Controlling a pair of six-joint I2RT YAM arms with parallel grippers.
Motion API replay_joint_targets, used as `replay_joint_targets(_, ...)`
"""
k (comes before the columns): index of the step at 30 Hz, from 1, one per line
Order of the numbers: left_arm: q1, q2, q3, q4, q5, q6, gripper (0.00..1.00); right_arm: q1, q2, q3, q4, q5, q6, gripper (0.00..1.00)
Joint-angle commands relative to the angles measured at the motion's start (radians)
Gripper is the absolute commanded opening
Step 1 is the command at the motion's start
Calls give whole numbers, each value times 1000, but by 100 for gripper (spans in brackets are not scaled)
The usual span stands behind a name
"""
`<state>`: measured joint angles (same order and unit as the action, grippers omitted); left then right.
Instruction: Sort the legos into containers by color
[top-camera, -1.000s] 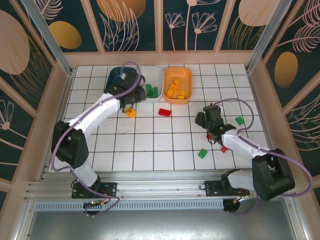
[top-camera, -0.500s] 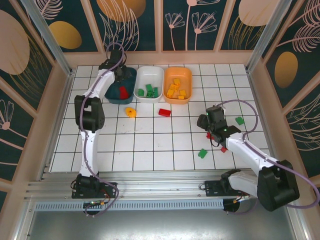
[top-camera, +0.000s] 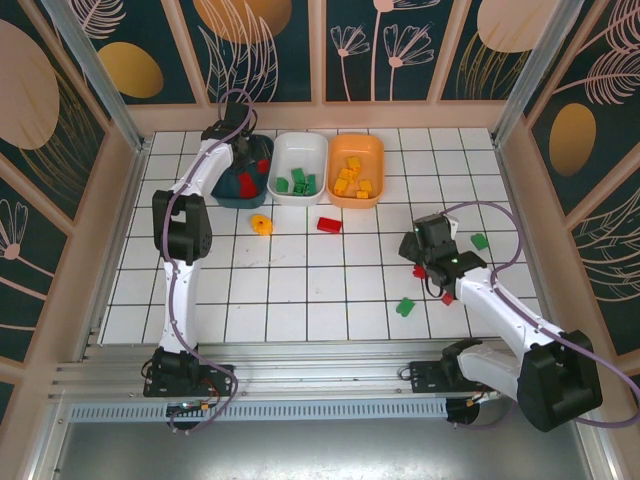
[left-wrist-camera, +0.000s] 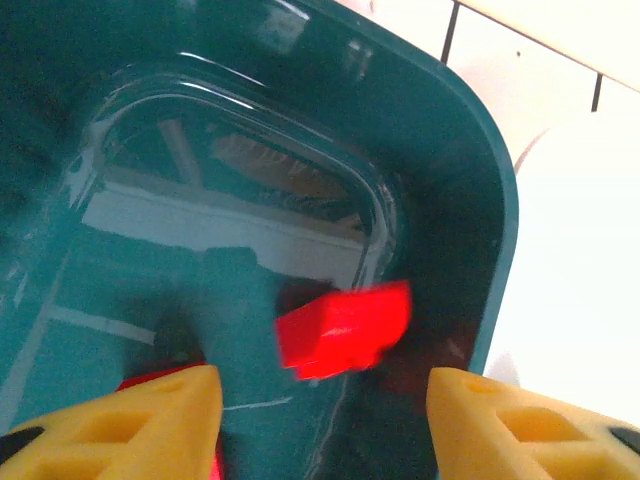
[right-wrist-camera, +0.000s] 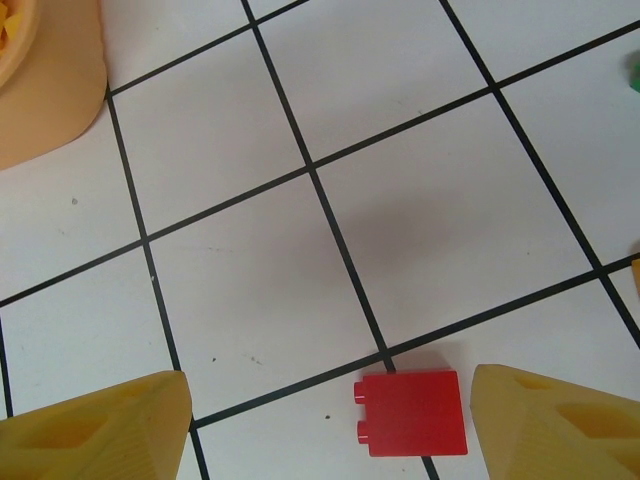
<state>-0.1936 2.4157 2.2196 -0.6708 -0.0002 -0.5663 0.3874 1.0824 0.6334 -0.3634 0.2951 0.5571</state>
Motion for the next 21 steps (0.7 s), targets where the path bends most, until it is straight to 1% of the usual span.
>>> replay_joint_targets(1, 3, -37, 5, -42, 9, 17, 62, -6, -16, 38, -38, 42, 30, 75)
replay_joint_targets(4, 2, -99, -39, -26, 25, 12, 62, -6, -4, 43, -49, 59, 47, 77)
replay_joint_targets(7, 2, -244, -201, 67, 63, -10, 62, -10, 32, 42, -66, 75, 84, 79)
replay_joint_targets(8, 2, -315, -292, 122, 76, -29, 63, -10, 49, 39, -69, 75, 99, 80)
replay_joint_targets(10, 2, -468, -511, 276, 135, -80, 63, -14, 81, 35, -70, 66, 122, 81)
replay_joint_targets(11, 3, -554, -645, 379, 176, -117, 64, -16, 98, 33, -68, 59, 137, 81)
replay_joint_targets(12, 2, -639, -774, 470, 211, -151, 66, -21, 115, 29, -64, 49, 145, 83)
replay_joint_targets(14, 2, -794, -980, 609, 237, -213, 71, -30, 147, 21, -52, 20, 151, 83)
replay_joint_targets(15, 2, -845, -1088, 665, 248, -248, 72, -33, 165, 15, -46, 6, 155, 83)
replay_joint_targets(18, 2, -970, -1308, 743, 292, -298, 73, -41, 215, 2, -50, -6, 176, 83)
replay_joint_targets(21, 3, -1049, -1442, 760, 326, -312, 74, -46, 245, -18, -18, -34, 173, 82)
